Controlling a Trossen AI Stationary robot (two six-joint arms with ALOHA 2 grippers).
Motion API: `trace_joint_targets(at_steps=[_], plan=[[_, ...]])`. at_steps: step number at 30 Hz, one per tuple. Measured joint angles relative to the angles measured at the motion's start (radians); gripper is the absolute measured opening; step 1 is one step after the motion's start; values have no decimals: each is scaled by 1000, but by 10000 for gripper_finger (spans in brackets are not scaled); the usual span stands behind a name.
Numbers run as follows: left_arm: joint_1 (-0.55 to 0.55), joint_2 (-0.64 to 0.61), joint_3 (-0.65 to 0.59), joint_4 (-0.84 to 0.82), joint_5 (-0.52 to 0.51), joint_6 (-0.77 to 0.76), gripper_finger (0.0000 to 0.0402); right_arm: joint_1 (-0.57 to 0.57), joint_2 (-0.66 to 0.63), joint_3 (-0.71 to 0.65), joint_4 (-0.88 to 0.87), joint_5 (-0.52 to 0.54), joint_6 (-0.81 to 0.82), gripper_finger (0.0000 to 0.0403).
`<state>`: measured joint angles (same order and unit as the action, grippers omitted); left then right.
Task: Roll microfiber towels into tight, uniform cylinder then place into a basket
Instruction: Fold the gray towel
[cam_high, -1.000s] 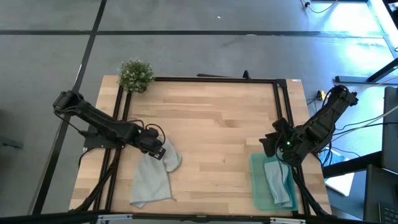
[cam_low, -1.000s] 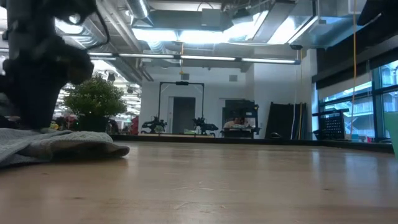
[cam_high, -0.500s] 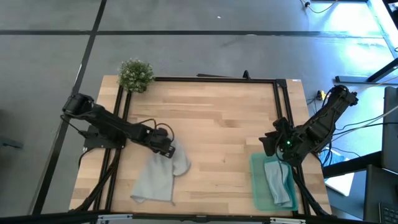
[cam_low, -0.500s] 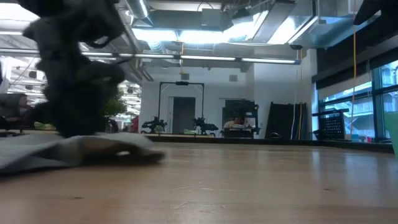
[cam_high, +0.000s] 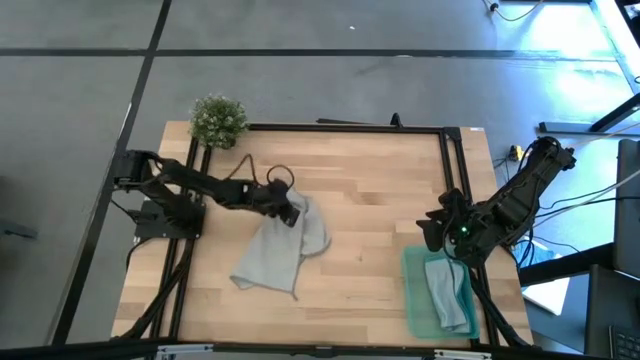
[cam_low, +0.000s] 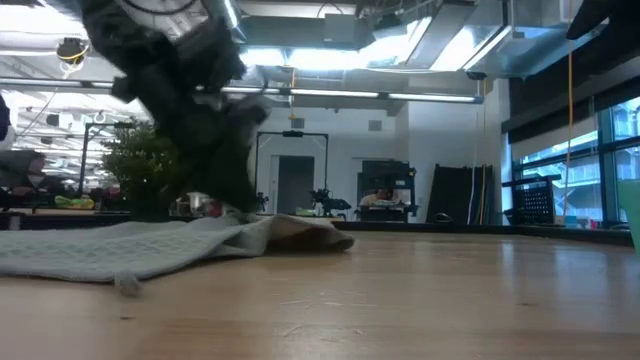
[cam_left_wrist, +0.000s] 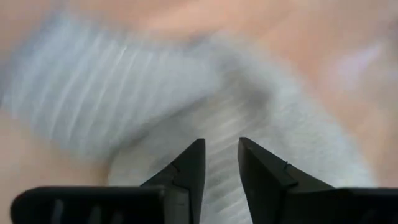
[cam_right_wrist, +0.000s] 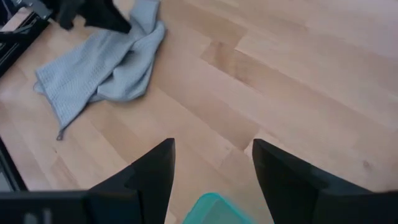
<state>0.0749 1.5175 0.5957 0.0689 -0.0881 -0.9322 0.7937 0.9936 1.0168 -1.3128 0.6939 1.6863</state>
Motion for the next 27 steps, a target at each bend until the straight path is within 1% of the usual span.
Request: trace_joint_targets(at_steps=[2,5,7,10,12,14,15,18,20,23,27], plan=[[10,-44,23,8,-8,58,90,-13,0,0,7,7,-39,216],[12,-115,69,-80,-46,148,90,-47,0,1,41,0,-117,216],[16,-167,109,-201,-90,160,90,-73,-1,1,75,-1,-172,216],[53,-216,181,-450,-136,131,90,-108,0,1,130,-5,-238,216],[88,-218,236,-597,-134,111,90,-126,-1,1,161,-4,-279,216],[128,-216,273,-718,-106,92,90,-142,0,1,184,-7,-316,216],[150,-208,283,-741,-78,109,90,-150,-1,1,195,-10,-337,216],[216,-177,290,-718,31,200,90,-172,-1,1,211,-16,-385,216],[260,-152,291,-701,97,210,90,-186,-2,1,227,-21,-409,216],[310,-95,291,-693,152,182,90,-204,-4,1,225,-40,-413,216],[324,-3,291,-617,206,191,90,-220,-4,1,225,-41,-453,216]])
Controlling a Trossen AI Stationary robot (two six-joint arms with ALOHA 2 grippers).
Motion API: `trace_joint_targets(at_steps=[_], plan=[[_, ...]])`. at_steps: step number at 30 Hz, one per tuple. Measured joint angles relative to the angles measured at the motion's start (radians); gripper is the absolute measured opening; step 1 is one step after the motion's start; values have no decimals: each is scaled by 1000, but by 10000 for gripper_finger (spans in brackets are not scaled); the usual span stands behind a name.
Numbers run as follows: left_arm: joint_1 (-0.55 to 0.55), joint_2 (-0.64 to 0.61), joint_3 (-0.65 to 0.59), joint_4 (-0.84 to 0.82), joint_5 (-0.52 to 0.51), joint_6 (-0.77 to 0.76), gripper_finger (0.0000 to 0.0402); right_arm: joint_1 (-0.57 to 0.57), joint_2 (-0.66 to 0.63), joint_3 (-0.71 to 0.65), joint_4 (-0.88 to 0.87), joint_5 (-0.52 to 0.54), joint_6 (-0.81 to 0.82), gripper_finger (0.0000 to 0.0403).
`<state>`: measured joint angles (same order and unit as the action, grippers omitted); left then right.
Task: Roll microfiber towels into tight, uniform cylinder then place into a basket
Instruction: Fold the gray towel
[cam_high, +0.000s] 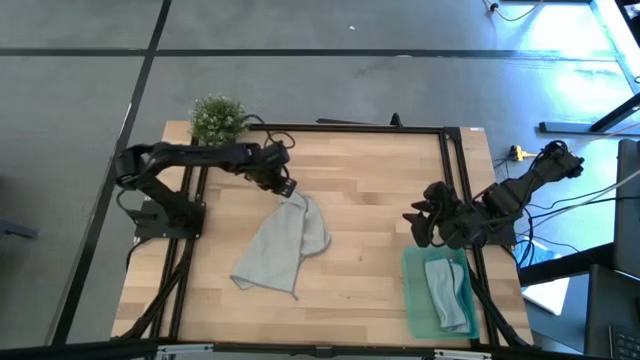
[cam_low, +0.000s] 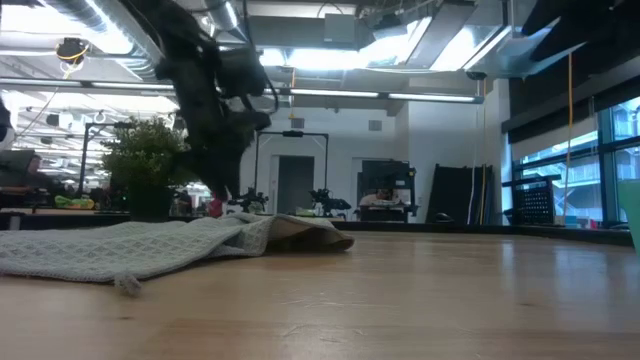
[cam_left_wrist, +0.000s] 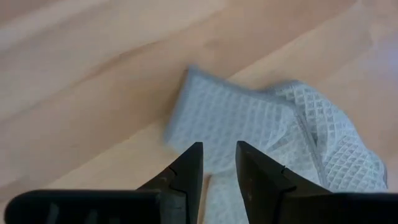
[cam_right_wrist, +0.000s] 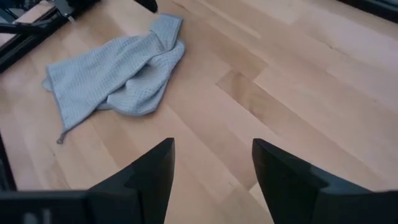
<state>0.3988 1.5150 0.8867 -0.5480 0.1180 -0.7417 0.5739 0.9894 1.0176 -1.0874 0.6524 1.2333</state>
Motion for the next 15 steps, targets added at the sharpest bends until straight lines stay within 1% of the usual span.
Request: trace_joint_targets(at_steps=[3,5,13,15], plan=[[0,63,0,82,29,16,90,-15,0,0,0,-1,-9,216],[0,90,0,120,25,14,90,-23,0,0,0,-2,-9,216],[4,103,0,139,-104,41,90,-51,0,0,-2,-68,-36,216],[10,103,0,139,-117,45,90,-58,0,0,-2,-72,-47,216]])
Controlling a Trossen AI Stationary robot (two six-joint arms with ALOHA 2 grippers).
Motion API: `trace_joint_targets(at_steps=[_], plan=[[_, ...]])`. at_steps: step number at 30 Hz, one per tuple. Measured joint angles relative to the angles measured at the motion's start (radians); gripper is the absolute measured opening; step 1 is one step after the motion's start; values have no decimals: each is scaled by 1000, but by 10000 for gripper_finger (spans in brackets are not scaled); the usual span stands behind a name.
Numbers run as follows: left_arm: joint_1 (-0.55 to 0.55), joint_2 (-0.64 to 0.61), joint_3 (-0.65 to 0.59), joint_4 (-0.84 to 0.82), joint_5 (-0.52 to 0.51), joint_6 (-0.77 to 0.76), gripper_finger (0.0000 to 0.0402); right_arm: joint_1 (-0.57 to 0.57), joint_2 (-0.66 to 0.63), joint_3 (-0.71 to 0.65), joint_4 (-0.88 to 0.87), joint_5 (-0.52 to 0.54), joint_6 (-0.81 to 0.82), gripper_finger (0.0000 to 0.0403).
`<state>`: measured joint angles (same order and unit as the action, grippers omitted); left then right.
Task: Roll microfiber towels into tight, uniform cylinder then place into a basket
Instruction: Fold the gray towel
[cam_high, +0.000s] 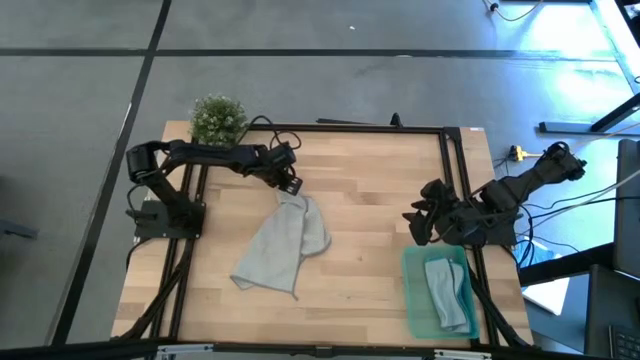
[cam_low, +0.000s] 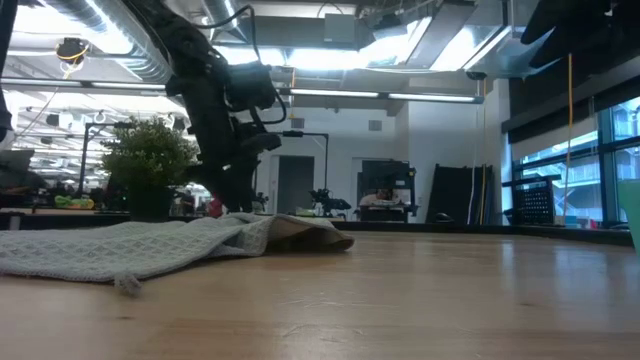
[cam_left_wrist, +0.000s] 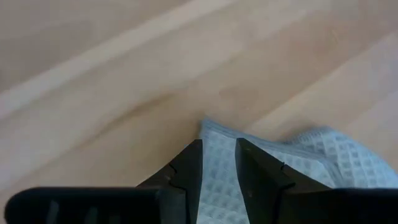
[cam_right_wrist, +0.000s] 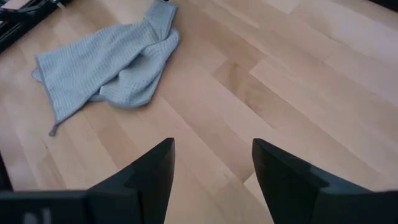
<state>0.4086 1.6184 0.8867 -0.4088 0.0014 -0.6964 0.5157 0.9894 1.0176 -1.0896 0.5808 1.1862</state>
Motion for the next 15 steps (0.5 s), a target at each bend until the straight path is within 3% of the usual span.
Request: trace_joint_targets(at_steps=[15], plan=[[4,95,2,44,19,26,90,-36,1,0,-2,-26,-21,216]])
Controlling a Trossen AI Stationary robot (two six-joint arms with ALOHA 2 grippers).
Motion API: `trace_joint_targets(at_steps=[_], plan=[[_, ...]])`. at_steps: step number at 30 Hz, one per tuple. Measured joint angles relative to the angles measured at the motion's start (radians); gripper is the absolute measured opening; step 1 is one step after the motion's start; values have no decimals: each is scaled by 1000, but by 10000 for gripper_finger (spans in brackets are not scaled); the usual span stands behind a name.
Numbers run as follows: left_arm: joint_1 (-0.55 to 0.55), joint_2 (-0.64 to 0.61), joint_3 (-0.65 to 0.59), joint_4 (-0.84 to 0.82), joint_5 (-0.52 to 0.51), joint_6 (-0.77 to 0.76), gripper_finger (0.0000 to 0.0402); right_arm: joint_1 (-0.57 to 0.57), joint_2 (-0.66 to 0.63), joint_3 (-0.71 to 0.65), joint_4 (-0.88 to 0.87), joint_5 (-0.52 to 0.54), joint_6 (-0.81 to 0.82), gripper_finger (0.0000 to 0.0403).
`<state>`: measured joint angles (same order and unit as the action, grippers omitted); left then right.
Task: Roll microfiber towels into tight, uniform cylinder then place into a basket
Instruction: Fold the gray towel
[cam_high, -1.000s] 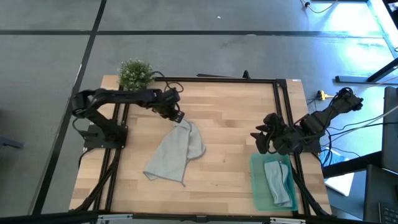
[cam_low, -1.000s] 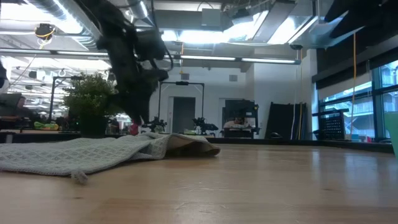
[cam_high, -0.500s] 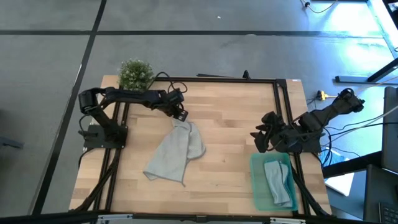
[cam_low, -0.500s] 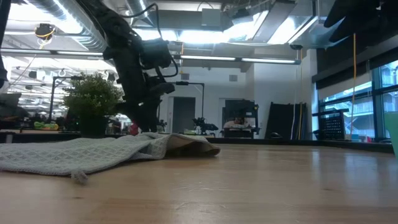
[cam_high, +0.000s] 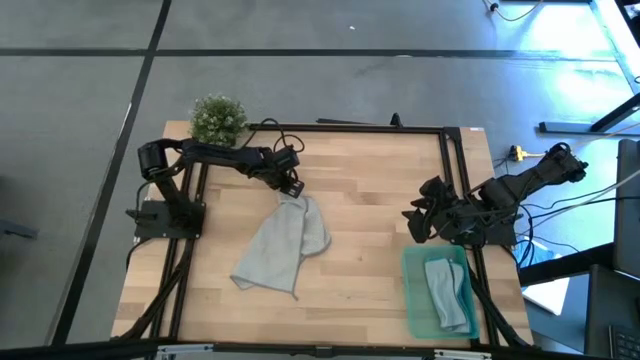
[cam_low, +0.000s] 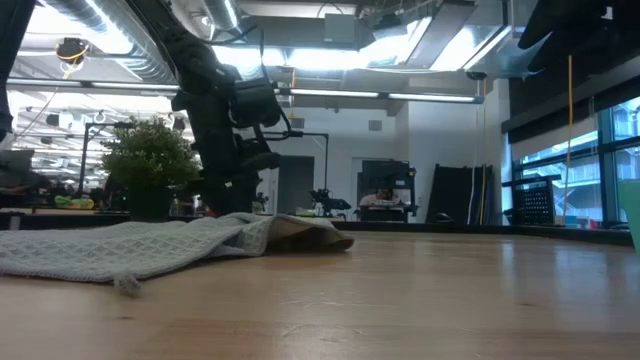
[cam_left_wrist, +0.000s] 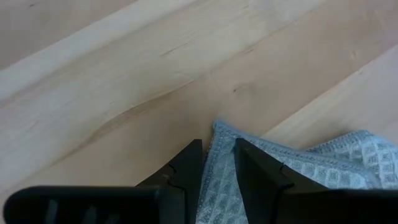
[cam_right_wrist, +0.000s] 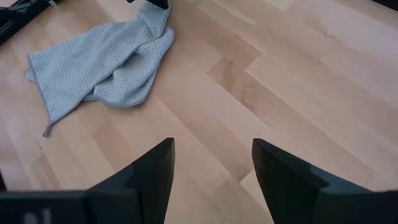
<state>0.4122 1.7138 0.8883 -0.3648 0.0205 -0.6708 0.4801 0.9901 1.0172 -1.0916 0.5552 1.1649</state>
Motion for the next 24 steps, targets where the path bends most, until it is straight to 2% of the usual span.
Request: trace_joint_targets(at_steps=[6,11,24], plan=[[-3,0,0,0,-1,-1,90,0,0,0,0,0,0,216],[-3,0,0,4,-5,-59,90,0,0,0,0,0,1,216],[-3,0,0,-18,-5,-25,82,0,0,0,0,0,3,216]])
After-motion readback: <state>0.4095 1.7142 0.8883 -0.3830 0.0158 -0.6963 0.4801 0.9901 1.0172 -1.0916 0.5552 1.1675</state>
